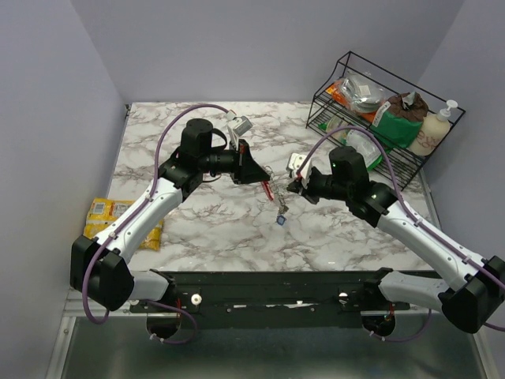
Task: Remove the keys from the keyring
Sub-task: Remove the key from the keyring.
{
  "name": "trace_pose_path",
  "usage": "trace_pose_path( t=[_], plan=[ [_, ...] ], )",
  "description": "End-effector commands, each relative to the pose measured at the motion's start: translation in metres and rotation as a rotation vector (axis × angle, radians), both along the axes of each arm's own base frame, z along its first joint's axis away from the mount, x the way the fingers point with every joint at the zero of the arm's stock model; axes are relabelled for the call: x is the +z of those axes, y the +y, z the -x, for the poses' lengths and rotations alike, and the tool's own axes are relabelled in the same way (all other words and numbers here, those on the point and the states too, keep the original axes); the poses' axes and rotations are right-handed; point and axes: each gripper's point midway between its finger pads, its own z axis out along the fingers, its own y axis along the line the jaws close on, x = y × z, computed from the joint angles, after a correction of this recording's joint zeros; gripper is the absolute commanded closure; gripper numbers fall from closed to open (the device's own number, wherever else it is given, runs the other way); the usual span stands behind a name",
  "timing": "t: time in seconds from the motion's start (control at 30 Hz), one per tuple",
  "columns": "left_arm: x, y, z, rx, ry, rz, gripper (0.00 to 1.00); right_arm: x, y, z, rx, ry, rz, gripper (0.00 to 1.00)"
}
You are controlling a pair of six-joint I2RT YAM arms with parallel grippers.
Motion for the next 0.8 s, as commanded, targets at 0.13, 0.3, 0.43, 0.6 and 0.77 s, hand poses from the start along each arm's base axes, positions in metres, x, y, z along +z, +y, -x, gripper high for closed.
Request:
trace_pose_path(
  t=[0.13, 0.3, 0.43, 0.6, 0.77],
  plan=[
    [0.01, 0.003, 0.006, -0.019, -0.043, 0.031, 0.83, 0.003, -0.013, -0.009, -0.068, -0.062, 0.047, 0.99],
    [0.009, 0.003, 0.005, -0.019, -0.046, 0.031, 0.43, 0.011, -0.019, -0.01, -0.08, -0.08, 0.066, 0.99],
    [0.008, 0.002, 0.005, -0.022, -0.04, 0.03, 0.31, 0.012, -0.022, -0.006, -0.077, -0.069, 0.076, 0.99],
    [0.008, 0.001, 0.004, -0.024, -0.043, 0.03, 0.3, 0.017, -0.026, -0.005, -0.092, -0.091, 0.079, 0.99],
    [0.009, -0.001, 0.006, -0.038, -0.062, 0.024, 0.25, 0.025, -0.031, -0.013, -0.137, -0.116, 0.076, 0.99]
  ],
)
